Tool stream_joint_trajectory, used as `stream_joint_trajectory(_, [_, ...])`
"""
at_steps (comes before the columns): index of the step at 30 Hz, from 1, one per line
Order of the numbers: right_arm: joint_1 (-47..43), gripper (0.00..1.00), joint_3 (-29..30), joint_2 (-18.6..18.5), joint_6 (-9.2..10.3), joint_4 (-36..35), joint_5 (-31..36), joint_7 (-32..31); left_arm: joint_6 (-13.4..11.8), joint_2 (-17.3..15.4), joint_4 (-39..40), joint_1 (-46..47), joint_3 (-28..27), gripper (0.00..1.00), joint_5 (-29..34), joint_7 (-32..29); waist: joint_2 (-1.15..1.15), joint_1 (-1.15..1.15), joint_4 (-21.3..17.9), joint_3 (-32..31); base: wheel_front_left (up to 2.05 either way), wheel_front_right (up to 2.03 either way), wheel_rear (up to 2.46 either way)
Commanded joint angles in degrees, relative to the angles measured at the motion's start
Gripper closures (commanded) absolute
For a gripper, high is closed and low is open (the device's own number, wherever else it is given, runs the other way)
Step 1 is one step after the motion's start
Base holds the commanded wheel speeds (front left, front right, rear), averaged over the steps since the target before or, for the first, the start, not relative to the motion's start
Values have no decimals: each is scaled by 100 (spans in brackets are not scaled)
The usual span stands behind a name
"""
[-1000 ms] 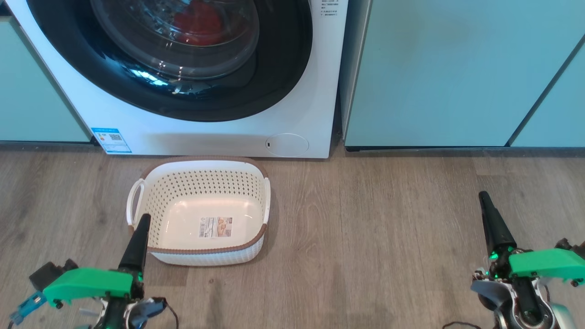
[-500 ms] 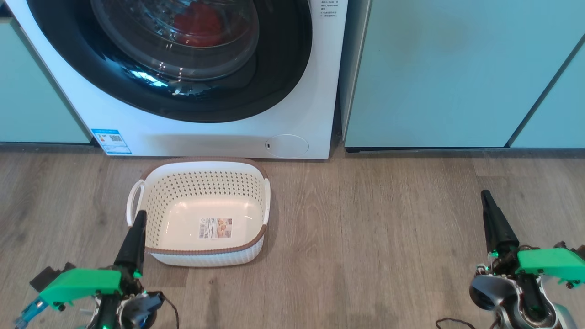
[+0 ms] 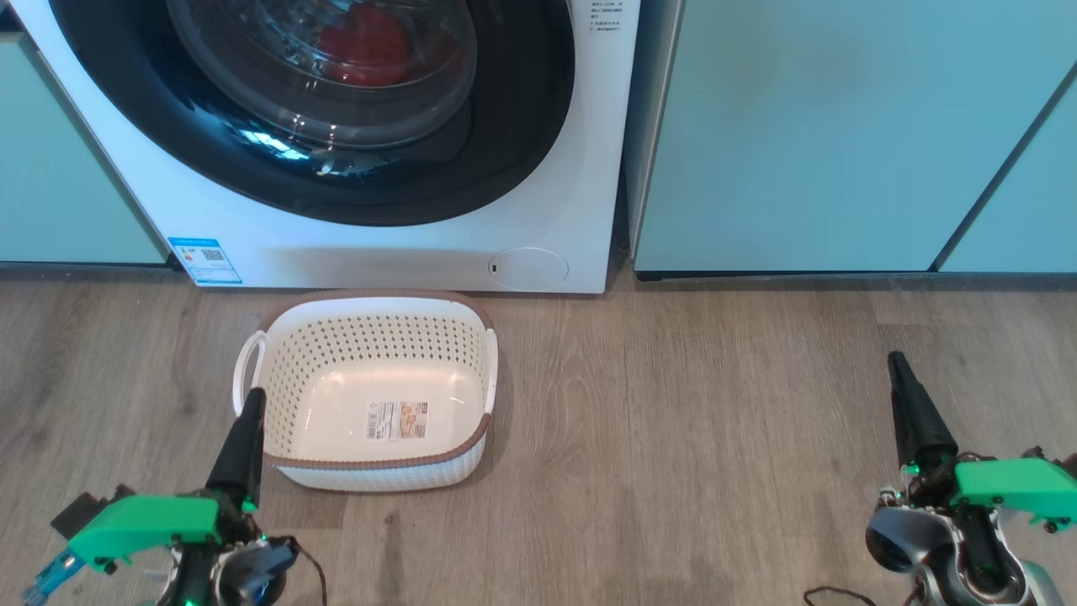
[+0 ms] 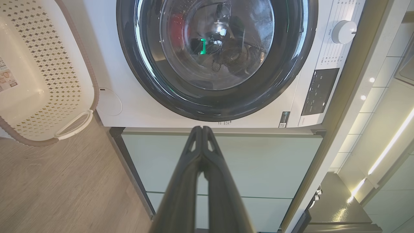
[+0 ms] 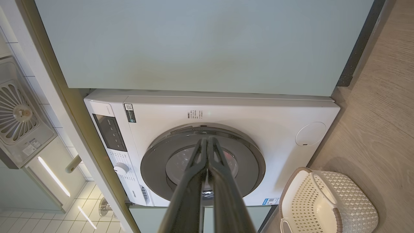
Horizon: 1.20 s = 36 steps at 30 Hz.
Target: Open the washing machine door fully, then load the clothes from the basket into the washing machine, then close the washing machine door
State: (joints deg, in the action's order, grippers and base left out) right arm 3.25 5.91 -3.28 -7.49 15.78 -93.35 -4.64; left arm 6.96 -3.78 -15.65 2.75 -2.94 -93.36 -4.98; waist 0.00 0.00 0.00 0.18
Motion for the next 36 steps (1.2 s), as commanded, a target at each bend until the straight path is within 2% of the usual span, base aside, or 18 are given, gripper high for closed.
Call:
stream_joint_trajectory(1, [280,100,-86,-67,0,-184,-4,-66,53,-23,167,330,-201,100,-12,-24,0,0,0,0,0,0,0])
stream_joint_trajectory(36, [285,100,-30,-27,0,-181,42,-111,53,18,164,335,-260,100,38,-71,0,0,0,0,0,0,0])
